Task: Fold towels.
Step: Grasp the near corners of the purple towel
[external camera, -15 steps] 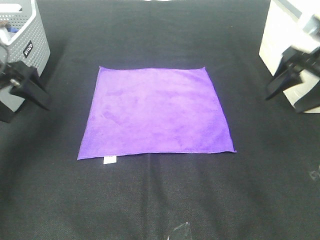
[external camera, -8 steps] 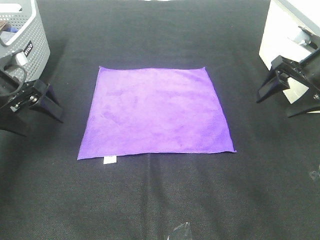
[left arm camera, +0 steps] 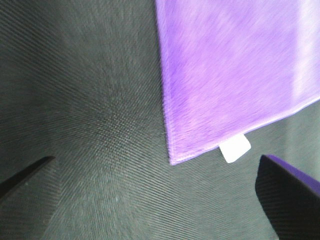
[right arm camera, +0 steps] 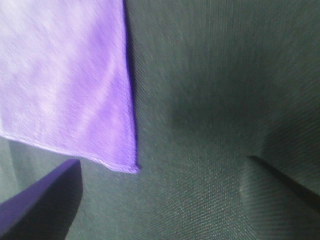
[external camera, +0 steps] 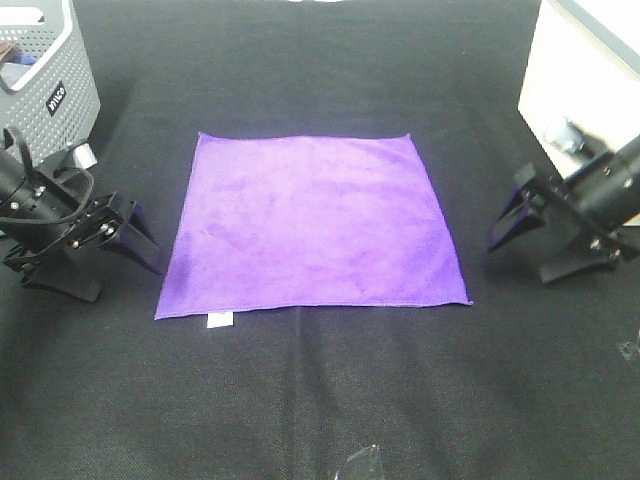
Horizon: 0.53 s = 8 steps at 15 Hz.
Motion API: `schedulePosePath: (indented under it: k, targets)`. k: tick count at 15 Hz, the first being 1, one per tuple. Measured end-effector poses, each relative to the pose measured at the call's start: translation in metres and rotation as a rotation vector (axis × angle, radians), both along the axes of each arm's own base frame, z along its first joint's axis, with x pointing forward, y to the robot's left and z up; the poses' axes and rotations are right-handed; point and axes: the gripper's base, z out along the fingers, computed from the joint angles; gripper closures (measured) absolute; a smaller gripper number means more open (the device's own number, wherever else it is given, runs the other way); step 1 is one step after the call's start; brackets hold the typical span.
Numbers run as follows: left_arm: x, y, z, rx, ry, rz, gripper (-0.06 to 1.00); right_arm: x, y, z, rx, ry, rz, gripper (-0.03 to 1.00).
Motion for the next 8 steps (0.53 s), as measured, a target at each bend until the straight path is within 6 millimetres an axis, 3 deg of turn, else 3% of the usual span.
schedulePosePath:
  k: [2,8]
  targets:
    - [0.001,-0.001,-0.003,0.0,0.005,-0.002,-0.03,-0.001,0.001,-0.016,0.022,0.048,-0.007,0.15]
    - [0.003,-0.002,-0.005,-0.011,0.017,-0.007,-0.03,0.001,0.003,-0.02,0.061,0.069,-0.018,0.15]
